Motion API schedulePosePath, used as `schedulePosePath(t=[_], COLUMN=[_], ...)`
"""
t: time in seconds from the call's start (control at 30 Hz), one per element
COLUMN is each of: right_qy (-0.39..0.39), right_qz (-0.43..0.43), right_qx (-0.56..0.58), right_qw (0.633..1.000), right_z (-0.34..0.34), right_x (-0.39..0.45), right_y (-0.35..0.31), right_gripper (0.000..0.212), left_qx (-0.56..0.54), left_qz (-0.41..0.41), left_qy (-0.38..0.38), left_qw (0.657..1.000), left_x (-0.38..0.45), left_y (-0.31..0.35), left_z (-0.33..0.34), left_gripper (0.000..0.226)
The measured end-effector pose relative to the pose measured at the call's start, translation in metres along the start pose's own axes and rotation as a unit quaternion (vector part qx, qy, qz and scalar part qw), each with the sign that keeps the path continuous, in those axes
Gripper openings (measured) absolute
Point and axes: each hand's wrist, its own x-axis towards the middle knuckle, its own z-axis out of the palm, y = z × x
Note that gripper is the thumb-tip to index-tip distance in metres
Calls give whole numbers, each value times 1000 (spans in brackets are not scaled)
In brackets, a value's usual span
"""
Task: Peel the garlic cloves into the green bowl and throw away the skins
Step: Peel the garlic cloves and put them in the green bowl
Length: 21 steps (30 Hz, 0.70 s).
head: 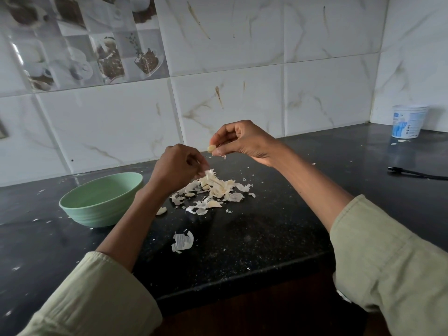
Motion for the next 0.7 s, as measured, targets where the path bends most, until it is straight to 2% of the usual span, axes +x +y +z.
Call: schedulePosePath(t=[0.07,0.17,0.2,0.3,0.4,0.47,0.53,0.6,0.7], right_qy=[6,19,15,-3,-7,7,12,-23,-111], right_qz=[-3,-15,-22,-39,-49,-40,-17,30,103], right_qx=[-18,-47,-56,-93,-115,-133,-200,-308,-378], right_qw=[1000,999,998,995,992,990,980,951,913], right_z=[0,2,3,7,9,7,1,-6,-8], right_x=[1,2,2,1,1,2,3,5,6], right_y=[3,4,5,5,4,5,11,20,30], right_gripper=[36,33,32,32,40,45,41,29,17], left_qx=[-39,-180,-214,-243,-248,-186,-44,69,132], left_qz=[-25,-65,-64,-56,-68,-81,-90,-118,-226], left_qy=[17,0,-17,-32,-6,39,108,159,170], left_qw=[999,982,975,968,966,978,989,978,950], left_x=[-1,-2,-2,-1,0,1,1,-1,-7], left_y=[5,18,20,22,19,15,13,12,11], left_z=[-3,-6,-6,-3,-6,-11,-17,-25,-38], left_gripper=[29,57,57,29,16,15,24,25,15])
